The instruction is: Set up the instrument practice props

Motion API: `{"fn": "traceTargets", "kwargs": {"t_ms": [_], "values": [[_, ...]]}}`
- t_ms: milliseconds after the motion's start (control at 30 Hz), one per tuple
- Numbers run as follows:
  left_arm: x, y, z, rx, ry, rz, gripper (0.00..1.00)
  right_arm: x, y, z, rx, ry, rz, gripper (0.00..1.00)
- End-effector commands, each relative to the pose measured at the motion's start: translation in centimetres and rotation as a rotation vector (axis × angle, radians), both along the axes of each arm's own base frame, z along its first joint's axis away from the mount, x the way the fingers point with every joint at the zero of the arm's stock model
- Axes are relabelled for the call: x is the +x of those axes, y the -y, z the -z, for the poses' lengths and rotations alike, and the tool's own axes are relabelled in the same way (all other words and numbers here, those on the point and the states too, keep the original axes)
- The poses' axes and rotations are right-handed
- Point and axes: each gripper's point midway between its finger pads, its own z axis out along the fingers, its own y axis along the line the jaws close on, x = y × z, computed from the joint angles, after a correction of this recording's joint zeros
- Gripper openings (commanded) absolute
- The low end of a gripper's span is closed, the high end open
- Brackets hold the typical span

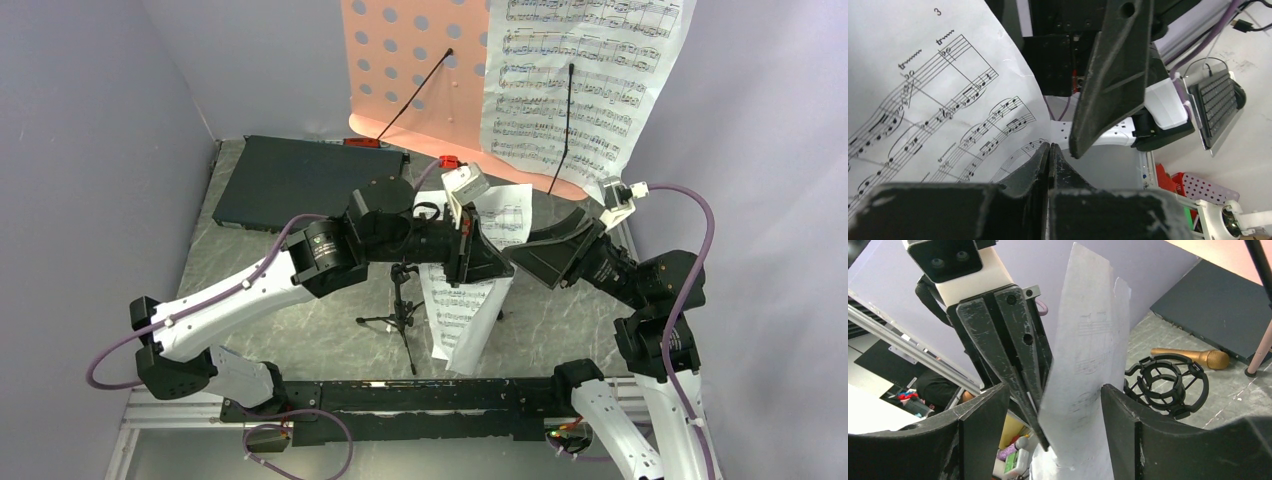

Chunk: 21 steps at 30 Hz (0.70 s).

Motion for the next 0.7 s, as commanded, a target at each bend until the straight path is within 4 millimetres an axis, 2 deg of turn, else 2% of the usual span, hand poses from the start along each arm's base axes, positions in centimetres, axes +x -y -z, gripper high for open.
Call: {"fn": "traceTargets", "kwargs": {"t_ms": [0, 200, 467, 500, 600, 667], "values": [[0.7, -0.1, -1.9, -0.04, 0.052, -0.047, 0.07, -0.2, 0.0, -0.8, 0.015, 0.023, 0.001, 0.67], [1.0, -0.5, -2.1, -0.054, 0.062, -0.068, 0.1, 0.3, 0.4, -0.5, 0.015, 0.014, 0.041, 0.42], [0.7, -0.7, -1.8, -0.055, 0.057, -0.057, 0.17, 1.1, 0.4, -0.1, 0.013, 0.002, 0.065, 0.25], [0.7, -0.7, -1.7, -0.054, 0.058, -0.059, 0.18, 1.1, 0.4, -0.1, 0.011, 0.001, 0.067, 0.21], [0.8, -0.9, -1.4, -0.05, 0.063, -0.066, 0.25, 1.4, 0.4, 0.1, 0.005, -0.005, 0.067, 0.08], [0.9, -1.2, -1.3, -0.048, 0.069, -0.078, 0.36, 1.4, 0.4, 0.2, 0.002, -0.005, 0.067, 0.0]]}}
